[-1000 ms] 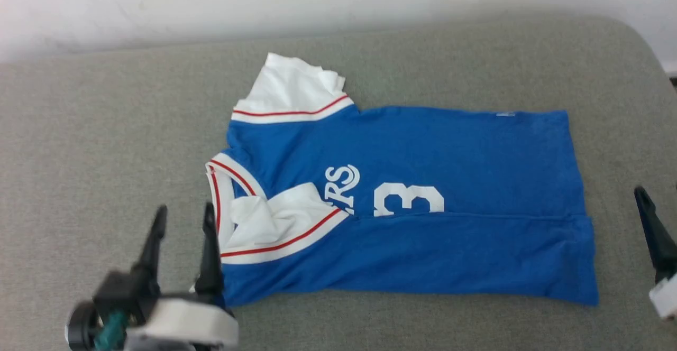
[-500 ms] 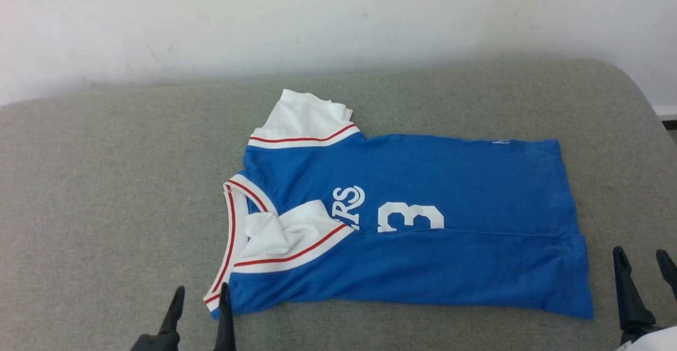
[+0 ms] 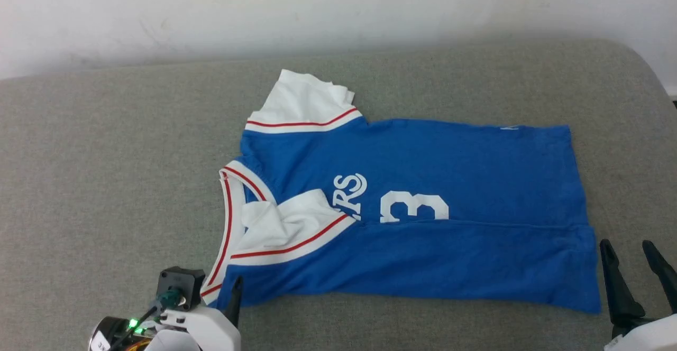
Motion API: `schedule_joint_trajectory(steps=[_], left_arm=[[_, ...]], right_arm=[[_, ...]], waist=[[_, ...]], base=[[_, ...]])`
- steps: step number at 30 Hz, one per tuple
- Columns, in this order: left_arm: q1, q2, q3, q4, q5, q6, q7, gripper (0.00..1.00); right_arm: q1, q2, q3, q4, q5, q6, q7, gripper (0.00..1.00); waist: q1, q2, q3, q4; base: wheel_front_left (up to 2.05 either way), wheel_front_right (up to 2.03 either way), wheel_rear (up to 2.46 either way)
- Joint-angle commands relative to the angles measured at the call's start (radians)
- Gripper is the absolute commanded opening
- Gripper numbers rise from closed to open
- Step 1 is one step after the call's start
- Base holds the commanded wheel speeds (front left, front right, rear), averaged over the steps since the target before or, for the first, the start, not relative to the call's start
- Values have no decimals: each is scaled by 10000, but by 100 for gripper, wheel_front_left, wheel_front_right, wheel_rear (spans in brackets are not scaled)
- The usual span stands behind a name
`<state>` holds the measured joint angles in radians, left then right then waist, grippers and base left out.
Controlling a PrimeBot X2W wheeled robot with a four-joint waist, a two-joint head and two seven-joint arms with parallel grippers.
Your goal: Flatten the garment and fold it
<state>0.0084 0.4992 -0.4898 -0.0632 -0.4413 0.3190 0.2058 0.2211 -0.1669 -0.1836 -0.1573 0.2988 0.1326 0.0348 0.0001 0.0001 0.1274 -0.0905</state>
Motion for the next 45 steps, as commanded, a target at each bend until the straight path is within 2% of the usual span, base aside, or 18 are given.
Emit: schedule_joint_trajectory(steps=[1, 5, 12, 13, 14, 18, 21, 28, 31, 40, 44, 45], left_arm=[[-169, 63, 10, 113, -42, 44, 164, 100], [-270, 132, 19, 382, -43, 206, 586, 100], [-263, -45, -402, 990, -495, -139, 1523, 100], [-258, -92, -445, 1078, -557, -176, 1595, 57], [-266, -135, -466, 1139, -589, -198, 1590, 0], [-283, -269, -459, 1252, -710, -264, 1427, 0], [-288, -291, -272, 1130, -729, -131, 1131, 0], [-89, -258, 163, 390, -752, 330, 652, 0], [-91, -244, 155, 139, -719, 410, 690, 0], [-356, -314, 0, -224, -583, 545, 899, 0], [-451, -300, -22, -285, -533, 586, 961, 0], [-469, -299, -24, -302, -522, 604, 968, 0]], right_arm=[[-181, -96, 46, 47, 75, -19, -7, 100], [-289, -238, 110, 174, 189, -19, -62, 100], [-476, -622, 293, 321, 318, -19, -47, 100], [-525, -687, 335, 332, 330, -19, -34, 100], [-576, -764, 392, 338, 338, -19, -17, 100], [-834, -1167, 653, 284, 407, -19, 118, 100], [-1052, -1600, 770, 175, 535, -19, 413, 100], [-1000, -2288, 378, 714, 852, -19, 2057, 100], [-691, -2230, 395, 914, 1025, -19, 2683, 100], [-327, -1706, 686, 1718, 1409, -19, 3443, 100], [-318, -1668, 805, 1944, 1605, -19, 3784, 100], [-339, -1669, 801, 1993, 1618, -19, 3844, 32]], waist=[[-1, -1, 214, -67], [-1, -1, 393, -95], [-1, -1, 561, -78], [-1, -1, 565, -79], [-1, -1, 572, -82], [-1, -1, 625, -109], [-1, -1, 662, -153], [-1, -1, 811, -66], [-1, -1, 935, 44], [-1, -1, 1248, 247], [-1, -1, 1301, 282], [-1, -1, 1316, 288]], base=[[0, 0, 0], [0, 0, 0], [0, 0, 0], [0, 0, 0], [0, 0, 0], [0, 0, 0], [0, 0, 0], [0, 0, 0], [0, 0, 0], [0, 0, 0], [0, 0, 0], [0, 0, 0]])
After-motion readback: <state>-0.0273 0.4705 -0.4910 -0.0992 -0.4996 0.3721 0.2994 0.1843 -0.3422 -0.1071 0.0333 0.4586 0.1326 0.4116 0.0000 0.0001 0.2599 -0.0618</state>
